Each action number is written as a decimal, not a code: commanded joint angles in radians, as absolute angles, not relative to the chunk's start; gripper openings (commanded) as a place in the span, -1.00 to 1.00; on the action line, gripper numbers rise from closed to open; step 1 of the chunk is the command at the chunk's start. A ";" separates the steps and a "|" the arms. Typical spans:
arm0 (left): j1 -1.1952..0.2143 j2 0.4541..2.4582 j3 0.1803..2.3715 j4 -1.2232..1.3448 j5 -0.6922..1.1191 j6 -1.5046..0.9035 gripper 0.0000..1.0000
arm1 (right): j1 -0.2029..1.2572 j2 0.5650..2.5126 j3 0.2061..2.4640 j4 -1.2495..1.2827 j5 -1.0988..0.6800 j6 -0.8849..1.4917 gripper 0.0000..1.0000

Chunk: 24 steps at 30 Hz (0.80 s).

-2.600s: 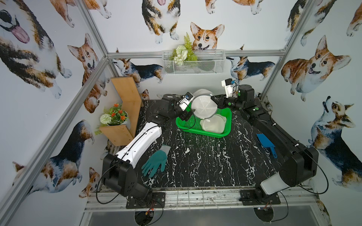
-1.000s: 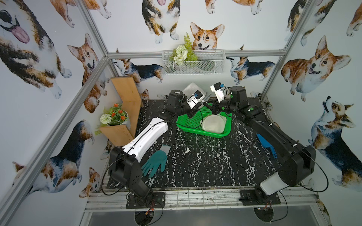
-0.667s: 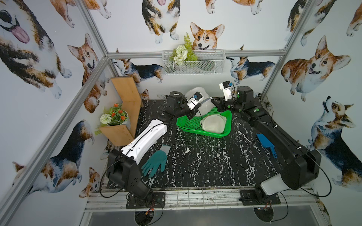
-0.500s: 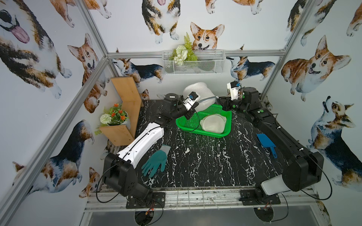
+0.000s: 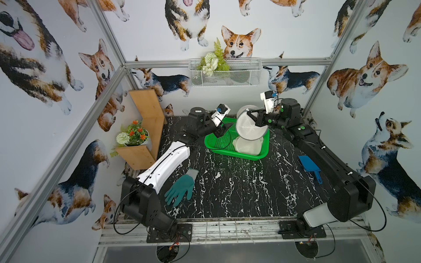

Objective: Turn the laundry bag inside out
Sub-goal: Zip the zipper on the laundry bag.

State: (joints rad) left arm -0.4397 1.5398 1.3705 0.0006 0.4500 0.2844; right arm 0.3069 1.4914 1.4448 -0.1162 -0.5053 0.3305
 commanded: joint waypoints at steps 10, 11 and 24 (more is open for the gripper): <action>-0.452 1.575 1.434 -0.013 0.537 0.280 0.41 | 0.364 1.529 1.505 -0.183 -0.606 0.228 -1.00; -0.451 1.575 1.436 -0.018 0.526 0.285 0.39 | 0.368 1.529 1.505 -0.184 -0.614 0.224 -1.00; -0.451 1.588 1.479 -0.115 0.482 0.344 -0.04 | 0.385 1.537 1.522 -0.245 -0.604 0.147 -1.00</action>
